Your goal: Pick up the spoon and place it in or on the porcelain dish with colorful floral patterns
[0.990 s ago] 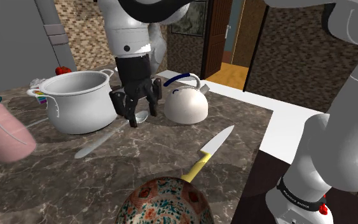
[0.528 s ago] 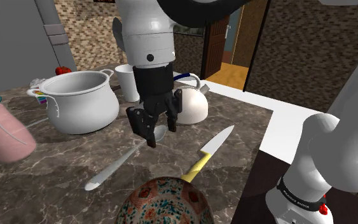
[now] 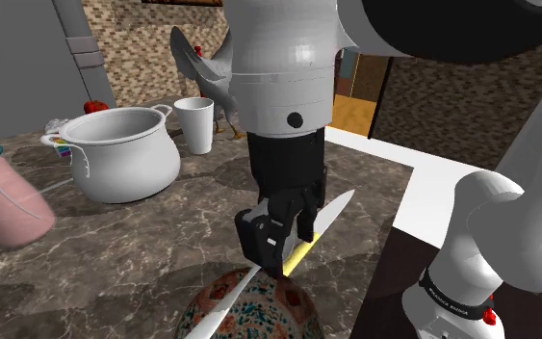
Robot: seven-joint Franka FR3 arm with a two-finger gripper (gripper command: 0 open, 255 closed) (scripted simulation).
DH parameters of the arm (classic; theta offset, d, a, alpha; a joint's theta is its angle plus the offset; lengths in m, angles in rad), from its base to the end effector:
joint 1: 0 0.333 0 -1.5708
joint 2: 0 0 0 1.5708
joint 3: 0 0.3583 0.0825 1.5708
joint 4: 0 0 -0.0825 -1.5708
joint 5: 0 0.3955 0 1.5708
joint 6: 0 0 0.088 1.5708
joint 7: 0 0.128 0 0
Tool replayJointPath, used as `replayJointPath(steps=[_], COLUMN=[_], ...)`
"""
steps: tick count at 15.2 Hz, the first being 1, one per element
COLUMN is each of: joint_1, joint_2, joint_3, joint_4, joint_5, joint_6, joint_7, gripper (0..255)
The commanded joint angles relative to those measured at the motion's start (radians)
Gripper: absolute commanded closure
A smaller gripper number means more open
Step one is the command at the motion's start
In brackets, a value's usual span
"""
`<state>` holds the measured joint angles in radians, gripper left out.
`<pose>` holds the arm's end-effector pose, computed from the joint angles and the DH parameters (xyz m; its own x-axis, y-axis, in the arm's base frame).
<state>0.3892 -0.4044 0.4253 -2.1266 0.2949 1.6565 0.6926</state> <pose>0.2502 0.3533 0.5657 0.9868 0.0460 -0.1551 0.0409 -0.9985 -0.0359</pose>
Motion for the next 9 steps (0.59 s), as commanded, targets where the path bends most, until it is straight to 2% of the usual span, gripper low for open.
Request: replayJointPath(steps=[1, 9], joint_1=[0.010, 0.015], joint_2=[-0.016, -0.008], joint_3=[0.012, 0.030], joint_4=[-0.034, -0.133], joint_5=[0.014, 0.025], joint_6=[0.022, 0.129], joint_7=[0.012, -0.001], gripper=[255, 255])
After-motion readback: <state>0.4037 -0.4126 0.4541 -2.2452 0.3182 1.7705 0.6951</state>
